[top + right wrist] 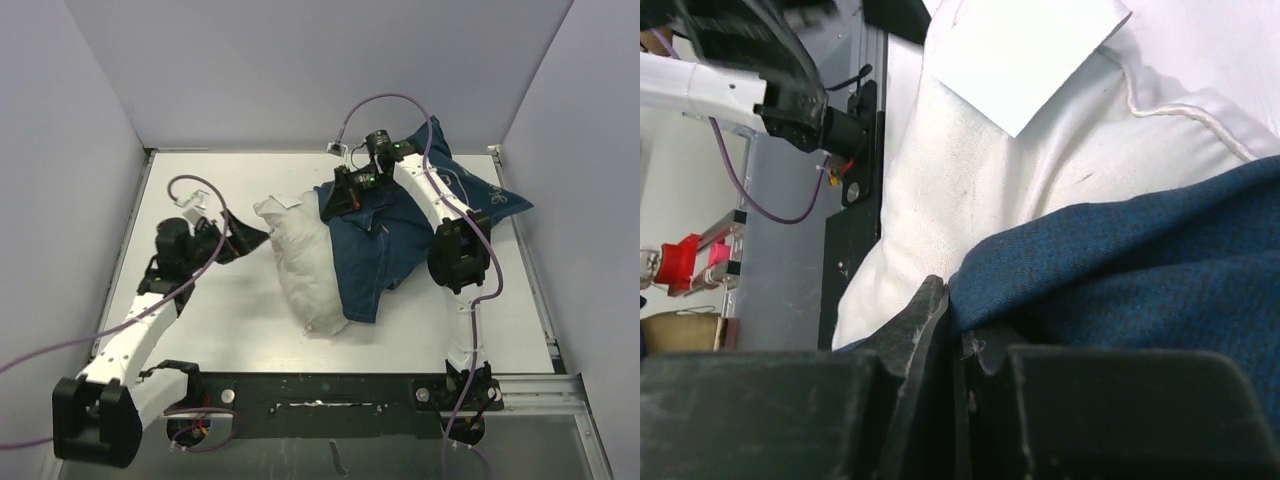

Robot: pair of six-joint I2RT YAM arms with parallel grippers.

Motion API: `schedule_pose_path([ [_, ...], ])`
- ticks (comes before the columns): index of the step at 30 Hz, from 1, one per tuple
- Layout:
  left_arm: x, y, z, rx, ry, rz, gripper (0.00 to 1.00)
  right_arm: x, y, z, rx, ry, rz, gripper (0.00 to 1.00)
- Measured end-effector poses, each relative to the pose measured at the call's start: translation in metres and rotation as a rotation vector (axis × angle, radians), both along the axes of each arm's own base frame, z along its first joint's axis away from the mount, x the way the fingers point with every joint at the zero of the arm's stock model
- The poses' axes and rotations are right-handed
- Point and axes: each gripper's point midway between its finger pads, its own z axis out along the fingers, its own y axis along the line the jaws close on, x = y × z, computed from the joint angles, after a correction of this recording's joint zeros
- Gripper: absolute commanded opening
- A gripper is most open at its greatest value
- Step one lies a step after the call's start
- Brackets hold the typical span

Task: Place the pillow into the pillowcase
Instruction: Stuff the pillow into the pillowcase.

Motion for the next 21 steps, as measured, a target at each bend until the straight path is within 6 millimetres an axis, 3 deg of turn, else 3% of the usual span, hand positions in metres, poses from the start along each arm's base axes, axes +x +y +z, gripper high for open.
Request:
schedule_pose_path([
  [4, -0.007, 0.055, 0.051, 0.039, -0.201, 0.089, 0.98, 0.000, -0.005, -0.005, -0.015, -0.022, 0.005, 0.00],
  [7, -0.008, 0.065, 0.062, 0.030, -0.241, 0.099, 0.98, -0.001, -0.008, -0.005, -0.011, -0.033, 0.013, 0.00],
  [10, 0.005, 0.056, 0.064, 0.013, -0.217, 0.040, 0.98, -0.003, -0.012, -0.005, 0.000, -0.044, 0.024, 0.00],
  [13, 0.040, 0.037, 0.060, -0.002, -0.188, -0.041, 0.98, -0.006, -0.015, -0.005, 0.008, -0.059, 0.039, 0.00],
  [17, 0.075, -0.012, 0.026, -0.044, -0.118, -0.189, 0.94, -0.012, -0.018, -0.007, 0.007, -0.080, 0.061, 0.00],
  [18, 0.077, -0.027, 0.017, -0.055, -0.102, -0.232, 0.86, -0.013, -0.019, -0.007, 0.005, -0.087, 0.067, 0.00],
  [19, 0.078, -0.044, 0.007, -0.068, -0.081, -0.275, 0.69, -0.014, -0.019, -0.008, 0.001, -0.093, 0.073, 0.00],
  [21, 0.074, -0.076, -0.008, -0.094, -0.045, -0.360, 0.20, -0.018, -0.021, -0.008, -0.013, -0.117, 0.088, 0.00],
])
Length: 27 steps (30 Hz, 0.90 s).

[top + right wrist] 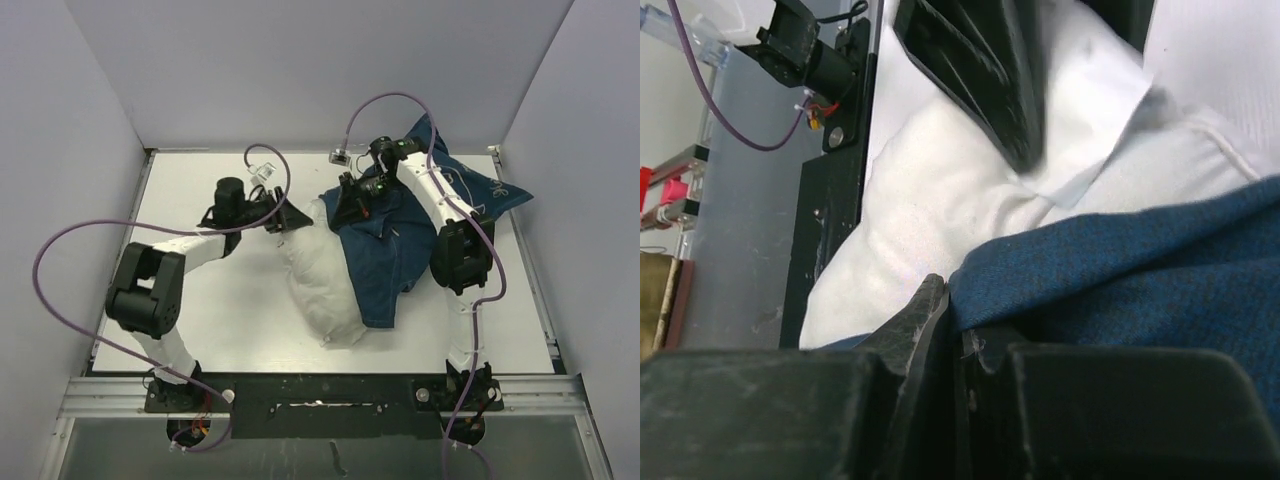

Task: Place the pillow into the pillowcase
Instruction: Stuff the pillow into the pillowcase.

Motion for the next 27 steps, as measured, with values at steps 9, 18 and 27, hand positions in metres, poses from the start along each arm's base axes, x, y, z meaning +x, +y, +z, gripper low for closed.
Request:
schedule_pose_path([
  [9, -0.005, -0.095, -0.027, -0.160, 0.027, -0.183, 0.00, 0.011, 0.014, 0.053, -0.066, -0.350, 0.061, 0.00],
  [18, 0.028, -0.104, 0.027, -0.349, -0.146, -0.023, 0.00, -0.031, 0.080, 0.050, -0.071, -0.247, 0.108, 0.00],
  [27, 0.039, -0.072, 0.058, -0.477, -0.198, 0.224, 0.00, 0.008, 0.045, 0.052, -0.004, -0.092, -0.036, 0.00],
])
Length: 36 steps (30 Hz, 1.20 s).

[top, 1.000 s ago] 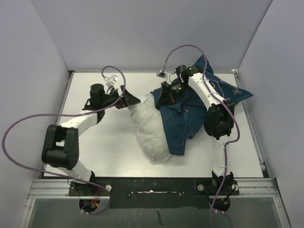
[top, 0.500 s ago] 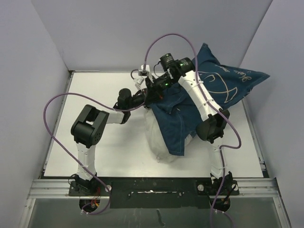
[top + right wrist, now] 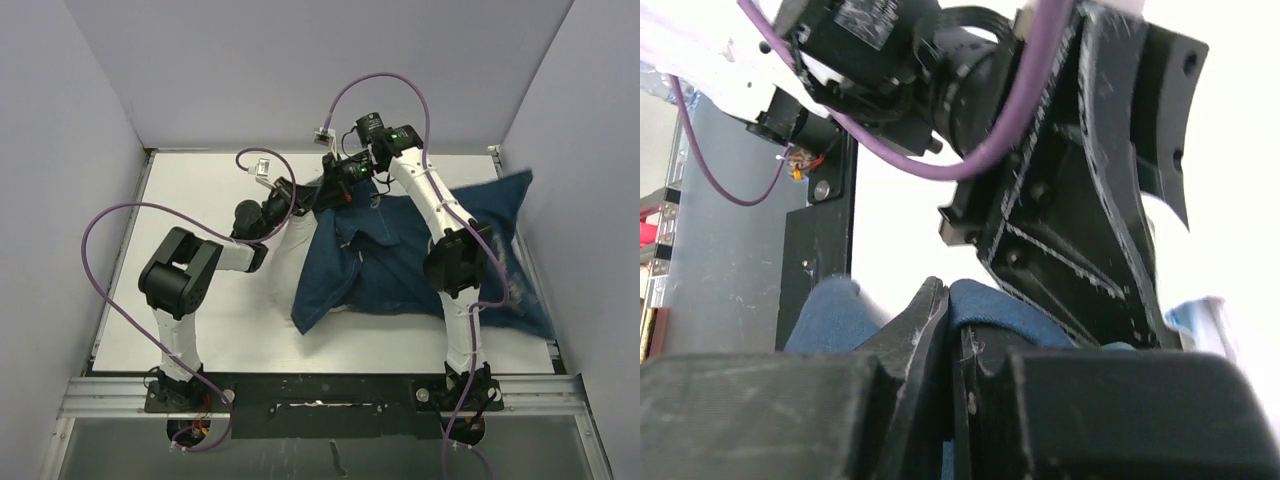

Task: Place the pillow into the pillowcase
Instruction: Stuff the pillow into the pillowcase.

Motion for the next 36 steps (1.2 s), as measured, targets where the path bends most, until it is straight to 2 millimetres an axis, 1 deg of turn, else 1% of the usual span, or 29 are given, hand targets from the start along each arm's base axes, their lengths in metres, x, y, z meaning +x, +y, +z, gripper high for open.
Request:
schedule_pose_path([
  [3, 0.002, 0.002, 0.011, -0.047, 0.001, 0.011, 0.00, 0.005, -0.008, -0.005, -0.046, -0.006, -0.036, 0.00],
  [5, 0.005, 0.005, 0.015, -0.075, 0.011, 0.029, 0.00, 0.010, -0.010, -0.008, -0.065, -0.024, -0.052, 0.00],
  [7, 0.004, 0.007, 0.009, -0.086, 0.046, 0.043, 0.00, 0.010, -0.011, -0.011, -0.089, -0.032, -0.061, 0.00],
  [8, 0.002, 0.008, 0.003, -0.086, 0.075, 0.057, 0.00, 0.012, -0.010, -0.011, -0.099, -0.043, -0.065, 0.00],
  [10, -0.005, 0.015, -0.006, -0.075, 0.133, 0.098, 0.00, 0.019, -0.005, -0.006, -0.109, -0.081, -0.076, 0.00],
  [12, -0.017, 0.030, -0.010, -0.058, 0.188, 0.161, 0.00, 0.026, 0.002, 0.002, -0.110, -0.124, -0.090, 0.00],
  [15, -0.034, 0.053, -0.003, -0.047, 0.223, 0.265, 0.00, 0.031, 0.017, 0.015, -0.094, -0.175, -0.106, 0.00],
  [16, -0.040, 0.061, 0.003, -0.043, 0.229, 0.311, 0.00, 0.030, 0.024, 0.019, -0.087, -0.185, -0.108, 0.00],
  [18, -0.044, 0.073, 0.010, -0.032, 0.243, 0.390, 0.00, 0.023, 0.039, 0.026, -0.069, -0.203, -0.099, 0.00],
  [19, -0.049, 0.074, 0.020, -0.039, 0.231, 0.404, 0.00, 0.019, 0.046, 0.028, -0.063, -0.208, -0.090, 0.02],
  [20, -0.051, 0.077, 0.023, -0.033, 0.237, 0.428, 0.00, 0.014, 0.054, 0.027, -0.058, -0.206, -0.077, 0.04],
  [21, -0.052, 0.081, 0.021, -0.019, 0.253, 0.455, 0.00, 0.010, 0.061, 0.025, -0.055, -0.204, -0.064, 0.09],
  [23, -0.052, 0.087, 0.006, 0.024, 0.309, 0.499, 0.01, 0.004, 0.070, 0.014, -0.060, -0.191, -0.041, 0.20],
  [24, -0.052, 0.089, -0.005, 0.051, 0.340, 0.514, 0.09, 0.002, 0.071, 0.002, -0.072, -0.170, -0.024, 0.29],
  [25, -0.052, 0.090, -0.018, 0.084, 0.379, 0.522, 0.15, 0.000, 0.070, -0.005, -0.081, -0.153, -0.018, 0.40],
  [27, -0.052, 0.089, -0.043, 0.138, 0.441, 0.524, 0.34, -0.005, 0.064, -0.025, -0.099, -0.108, 0.017, 0.64],
  [28, -0.051, 0.087, -0.055, 0.163, 0.472, 0.513, 0.41, -0.007, 0.060, -0.031, -0.106, -0.097, 0.032, 0.78],
  [29, -0.049, 0.085, -0.067, 0.191, 0.498, 0.501, 0.49, -0.008, 0.056, -0.035, -0.105, -0.101, 0.049, 0.89],
  [30, -0.048, 0.083, -0.077, 0.209, 0.522, 0.483, 0.62, -0.008, 0.051, -0.035, -0.101, -0.107, 0.060, 0.97],
  [31, -0.046, 0.082, -0.086, 0.226, 0.544, 0.466, 0.74, -0.006, 0.045, -0.033, -0.088, -0.129, 0.076, 0.99],
  [32, -0.046, 0.083, -0.095, 0.243, 0.566, 0.449, 0.83, -0.004, 0.037, -0.029, -0.078, -0.155, 0.084, 0.98],
  [33, -0.046, 0.086, -0.100, 0.260, 0.580, 0.437, 0.90, -0.002, 0.028, -0.023, -0.069, -0.187, 0.087, 0.98],
  [34, -0.047, 0.090, -0.105, 0.277, 0.596, 0.432, 0.96, -0.001, 0.019, -0.016, -0.062, -0.219, 0.087, 0.98],
  [36, -0.049, 0.101, -0.111, 0.320, 0.615, 0.424, 0.98, -0.002, -0.005, 0.008, -0.047, -0.306, 0.075, 0.98],
])
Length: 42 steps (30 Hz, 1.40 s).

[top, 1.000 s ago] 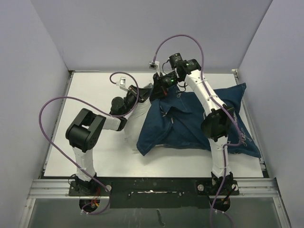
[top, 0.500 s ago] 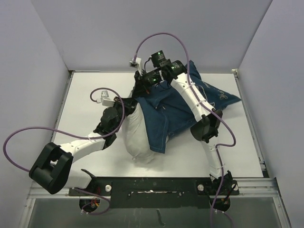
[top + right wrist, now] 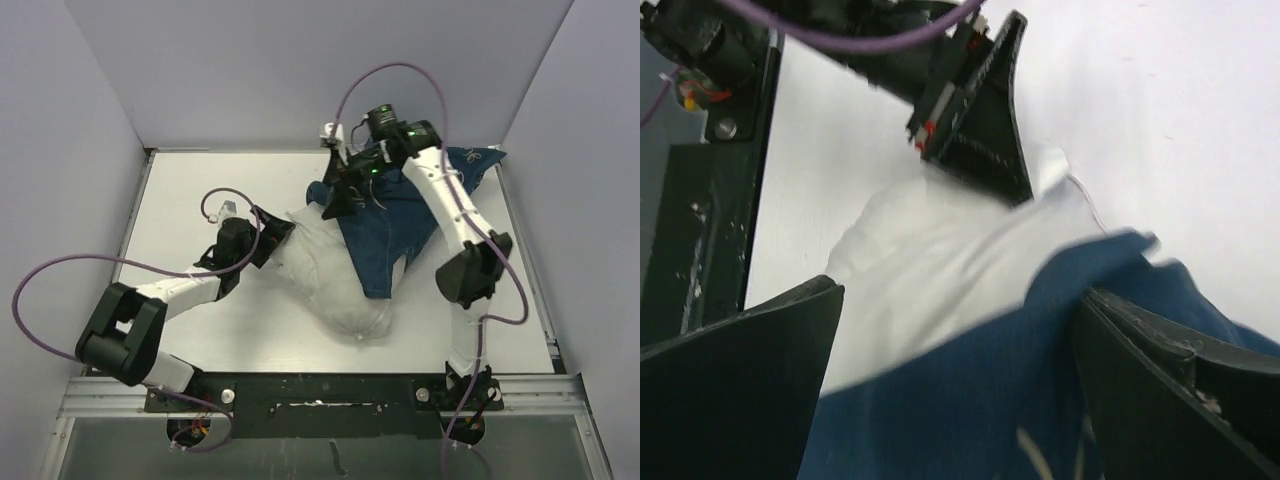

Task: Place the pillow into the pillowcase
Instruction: Stuff the pillow into the pillowcase.

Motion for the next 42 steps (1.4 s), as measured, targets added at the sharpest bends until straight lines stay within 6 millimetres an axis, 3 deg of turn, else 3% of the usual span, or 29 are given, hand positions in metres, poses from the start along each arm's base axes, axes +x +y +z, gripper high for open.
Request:
schedule_pose_path([
  [2, -0.006, 0.014, -0.001, 0.046, 0.024, -0.009, 0.98, -0.007, -0.028, 0.029, 0.019, -0.095, -0.023, 0.98],
  [4, -0.014, 0.029, 0.013, 0.084, 0.012, -0.019, 0.98, -0.017, -0.052, 0.056, 0.036, -0.188, -0.047, 0.98],
  [6, -0.023, 0.044, 0.039, 0.097, -0.039, -0.031, 0.98, -0.033, -0.075, 0.077, 0.048, -0.263, -0.070, 0.98],
  [9, -0.039, 0.058, 0.079, 0.096, -0.134, -0.062, 0.95, -0.047, -0.100, 0.083, 0.042, -0.302, -0.112, 0.98],
  [11, -0.054, 0.051, 0.098, 0.074, -0.183, -0.130, 0.93, -0.048, -0.109, 0.068, 0.015, -0.289, -0.139, 0.98],
  [14, -0.077, 0.027, 0.105, 0.042, -0.202, -0.270, 0.93, -0.052, -0.125, 0.008, -0.093, -0.193, -0.203, 0.98],
  [17, -0.108, -0.014, 0.088, 0.058, -0.151, -0.452, 0.95, -0.066, -0.138, -0.061, -0.245, -0.084, -0.251, 0.98],
  [19, -0.127, -0.040, 0.075, 0.084, -0.115, -0.568, 0.95, -0.070, -0.146, -0.092, -0.324, -0.043, -0.292, 0.98],
  [21, -0.138, -0.059, 0.062, 0.126, -0.095, -0.658, 0.96, -0.065, -0.150, -0.105, -0.363, -0.043, -0.342, 0.99],
  [23, -0.144, -0.073, 0.050, 0.174, -0.107, -0.720, 0.96, -0.057, -0.152, -0.107, -0.375, -0.074, -0.391, 0.82],
  [27, -0.155, -0.102, 0.033, 0.287, -0.228, -0.841, 0.97, -0.046, -0.152, -0.105, -0.377, -0.117, -0.447, 0.24],
  [28, -0.158, -0.109, 0.030, 0.319, -0.276, -0.869, 0.98, -0.043, -0.153, -0.105, -0.375, -0.118, -0.462, 0.13],
  [30, -0.167, -0.125, 0.022, 0.408, -0.408, -0.926, 0.98, -0.041, -0.156, -0.103, -0.367, -0.107, -0.484, 0.00],
  [33, -0.187, -0.142, 0.009, 0.541, -0.615, -1.001, 0.98, -0.045, -0.157, -0.090, -0.313, -0.050, -0.481, 0.00],
  [36, -0.193, -0.156, -0.002, 0.683, -0.774, -1.044, 0.98, -0.048, -0.150, -0.052, -0.170, -0.010, -0.434, 0.00],
  [40, -0.176, -0.172, -0.012, 0.877, -0.912, -1.020, 0.96, -0.057, -0.123, -0.004, 0.037, 0.050, -0.354, 0.00],
  [42, -0.159, -0.180, -0.016, 0.967, -0.952, -0.976, 0.80, -0.065, -0.107, 0.008, 0.118, 0.134, -0.313, 0.00],
])
